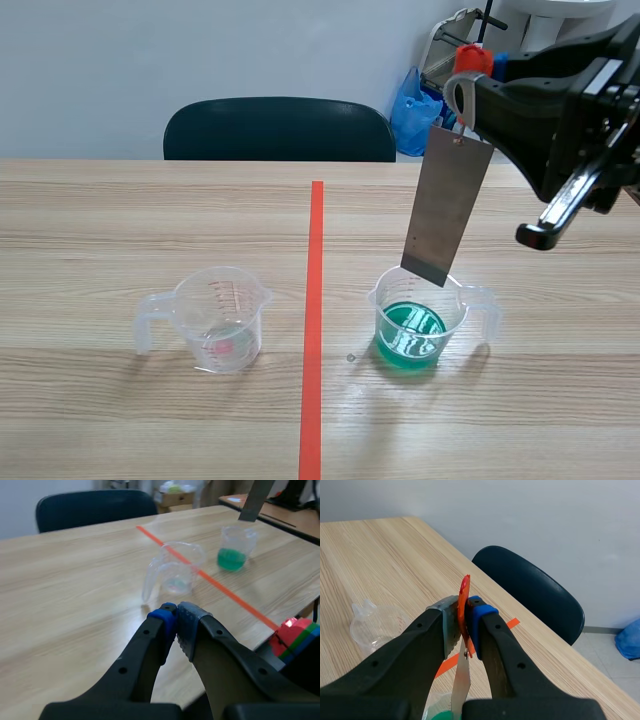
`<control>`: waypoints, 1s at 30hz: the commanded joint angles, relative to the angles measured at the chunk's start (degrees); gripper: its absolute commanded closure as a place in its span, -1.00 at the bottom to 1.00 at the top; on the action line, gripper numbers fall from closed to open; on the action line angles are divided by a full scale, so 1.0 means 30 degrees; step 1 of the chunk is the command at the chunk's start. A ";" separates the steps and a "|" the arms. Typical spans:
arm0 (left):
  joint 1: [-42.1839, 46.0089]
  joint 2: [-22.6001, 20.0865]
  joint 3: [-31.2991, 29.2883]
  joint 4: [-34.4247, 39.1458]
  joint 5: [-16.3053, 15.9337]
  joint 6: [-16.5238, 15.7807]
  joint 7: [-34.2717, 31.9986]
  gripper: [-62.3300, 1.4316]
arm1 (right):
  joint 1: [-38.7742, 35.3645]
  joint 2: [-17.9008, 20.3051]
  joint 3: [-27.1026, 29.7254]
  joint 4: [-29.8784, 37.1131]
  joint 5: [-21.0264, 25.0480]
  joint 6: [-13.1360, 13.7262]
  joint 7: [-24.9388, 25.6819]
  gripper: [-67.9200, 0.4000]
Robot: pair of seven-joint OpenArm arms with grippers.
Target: Do the redox reaction experiment
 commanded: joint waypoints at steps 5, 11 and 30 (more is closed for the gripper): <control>-0.4415 -0.1545 0.1821 0.0772 -0.0554 -0.0161 0.2259 0.90 | 0.0168 0.0189 0.0226 0.0211 0.0204 -0.0066 0.0160 0.97; -0.9697 -0.2149 0.5814 0.2091 -0.2157 -0.0161 0.6499 0.90 | 0.0168 0.0189 0.0226 0.0211 0.0204 -0.0066 0.0146 0.97; -2.3161 0.1894 1.7770 0.2798 -0.5676 -0.0161 1.6626 0.90 | 0.0168 0.0189 0.0226 0.0211 0.0204 -0.0066 0.0146 0.97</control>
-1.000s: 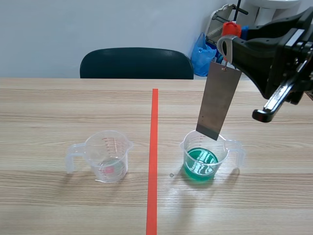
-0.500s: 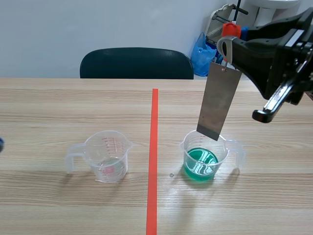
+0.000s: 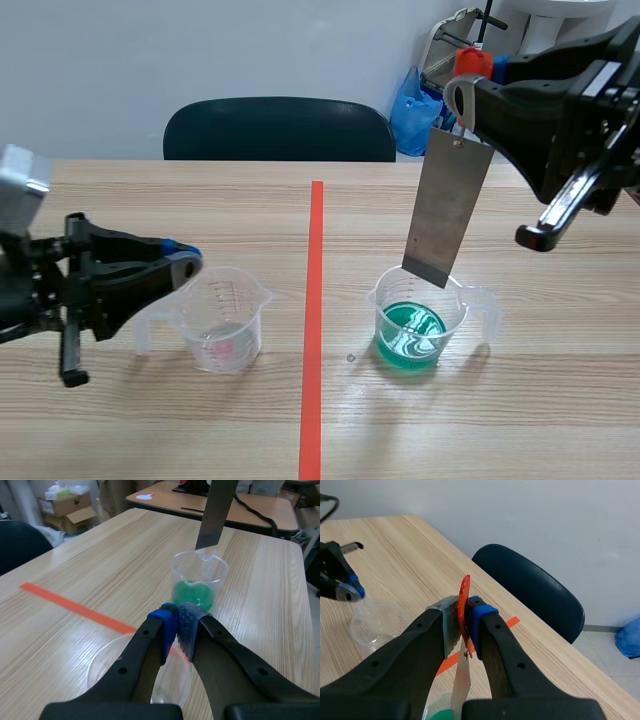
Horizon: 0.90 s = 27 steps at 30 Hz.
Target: Do the redox reaction experiment
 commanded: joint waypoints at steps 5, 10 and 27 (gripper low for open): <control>-0.1668 0.2251 0.1399 0.0138 -0.1042 -0.0030 0.1880 0.90 | 0.0168 0.0189 0.0226 0.0211 0.0204 -0.0066 0.0277 0.97; -0.2412 0.3883 0.2259 0.0138 -0.1049 0.0044 0.3315 0.90 | 0.0168 0.0189 0.0226 0.0211 0.0204 -0.0066 0.0277 0.97; -0.2557 0.6652 0.2849 0.0131 -0.1530 0.2849 0.4903 0.90 | 0.0168 0.0189 0.0226 0.0211 0.0204 -0.0066 0.0270 0.97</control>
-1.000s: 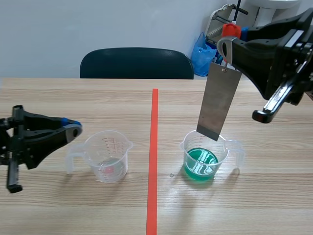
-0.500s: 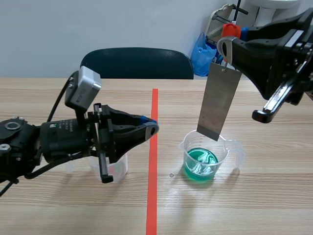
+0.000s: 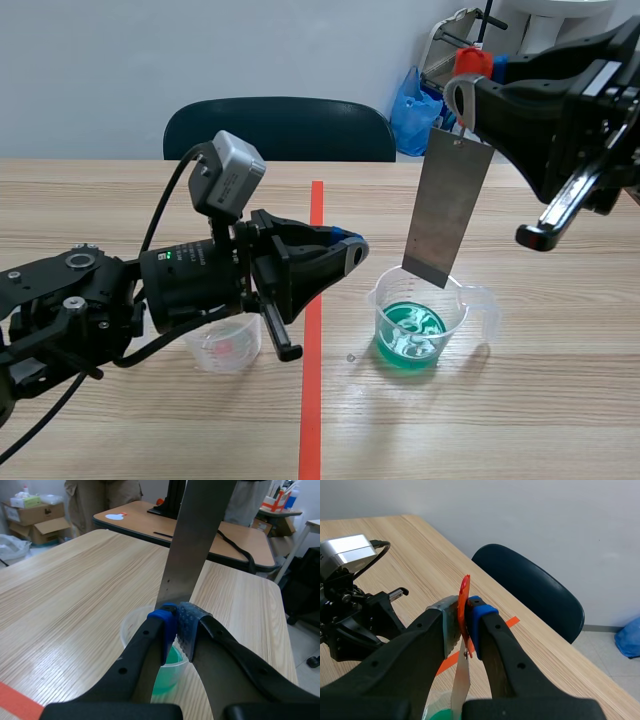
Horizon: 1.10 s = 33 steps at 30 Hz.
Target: Do the redox reaction experiment
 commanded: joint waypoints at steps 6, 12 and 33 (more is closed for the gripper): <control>-0.0168 0.0561 0.0051 0.0124 -0.0328 0.1392 0.0138 0.90 | 0.0168 0.0189 0.0226 0.0211 0.0204 -0.0066 0.0270 0.97; -0.0379 0.0976 0.0051 0.0124 -0.0328 0.1377 0.0692 0.90 | 0.0168 0.0189 0.0226 0.0211 0.0204 -0.0066 0.0270 0.97; -0.0306 0.1122 0.0044 0.0109 -0.0313 0.1967 0.0823 0.90 | 0.0168 0.0189 0.0226 0.0211 0.0204 -0.0066 0.0277 0.97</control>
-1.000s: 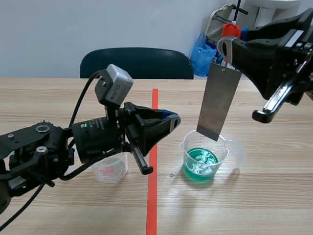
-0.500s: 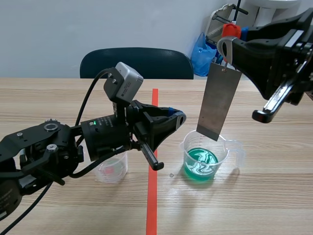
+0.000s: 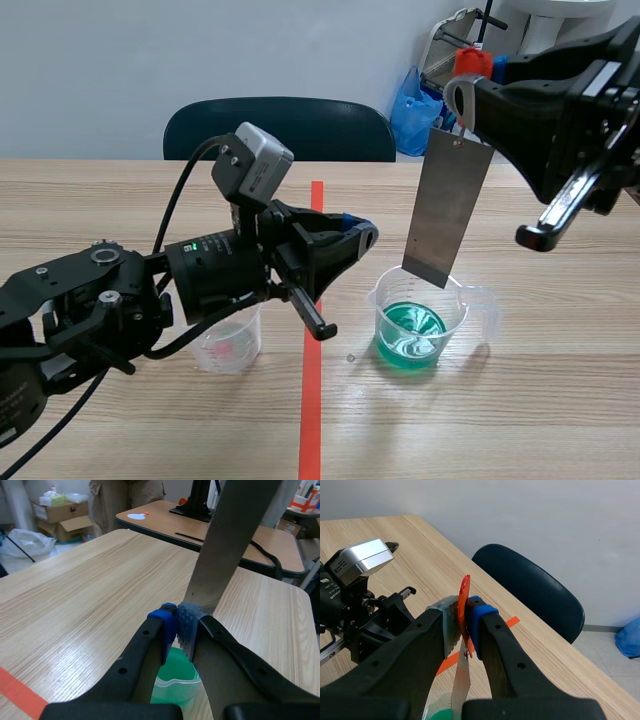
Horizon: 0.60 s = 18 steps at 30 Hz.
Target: Do the redox reaction experiment
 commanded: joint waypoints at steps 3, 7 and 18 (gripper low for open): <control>0.0153 -0.0233 -0.0058 0.0109 -0.0277 0.0022 -0.0364 0.90 | 0.0168 0.0189 0.0226 0.0211 0.0204 -0.0066 0.0277 0.97; 0.0976 -0.1566 -0.0801 0.0138 -0.0240 0.0189 -0.1275 0.90 | 0.0168 0.0189 0.0226 0.0211 0.0204 -0.0066 0.0277 0.97; 0.9544 -0.7664 -0.9471 0.2222 -0.0233 -0.0022 -0.5144 0.90 | 0.0168 0.0189 0.0226 0.0211 0.0204 -0.0066 0.0277 0.97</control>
